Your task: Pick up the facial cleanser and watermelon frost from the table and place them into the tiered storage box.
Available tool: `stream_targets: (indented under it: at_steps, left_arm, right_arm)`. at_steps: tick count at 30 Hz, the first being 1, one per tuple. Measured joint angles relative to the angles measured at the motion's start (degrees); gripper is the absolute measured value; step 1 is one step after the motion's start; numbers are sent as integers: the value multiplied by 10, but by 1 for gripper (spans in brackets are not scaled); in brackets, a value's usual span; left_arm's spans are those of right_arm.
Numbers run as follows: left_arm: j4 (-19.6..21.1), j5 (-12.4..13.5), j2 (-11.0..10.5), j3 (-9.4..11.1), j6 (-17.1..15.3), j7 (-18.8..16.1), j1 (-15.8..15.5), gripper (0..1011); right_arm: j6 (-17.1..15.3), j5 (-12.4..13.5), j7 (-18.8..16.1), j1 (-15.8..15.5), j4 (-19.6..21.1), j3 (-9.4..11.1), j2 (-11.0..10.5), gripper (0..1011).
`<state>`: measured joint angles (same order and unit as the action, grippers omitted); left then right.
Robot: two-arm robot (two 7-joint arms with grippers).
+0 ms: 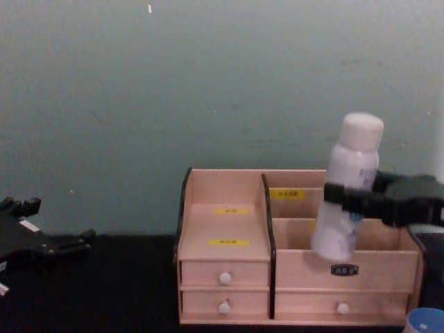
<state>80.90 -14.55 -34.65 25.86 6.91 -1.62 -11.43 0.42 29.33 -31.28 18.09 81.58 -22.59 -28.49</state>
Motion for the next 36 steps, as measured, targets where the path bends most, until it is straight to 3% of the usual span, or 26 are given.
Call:
stream_targets:
  at_steps: [17, 36]
  left_arm:
    - [0, 0, 0, 0, 0, 0, 0, 1001]
    - [0, 0, 0, 0, 0, 0, 0, 1001]
  right_arm:
    - [12, -40, 30, 90, -106, -4, 63, 589]
    - [33, -77, 23, 157, -217, -7, 115, 589]
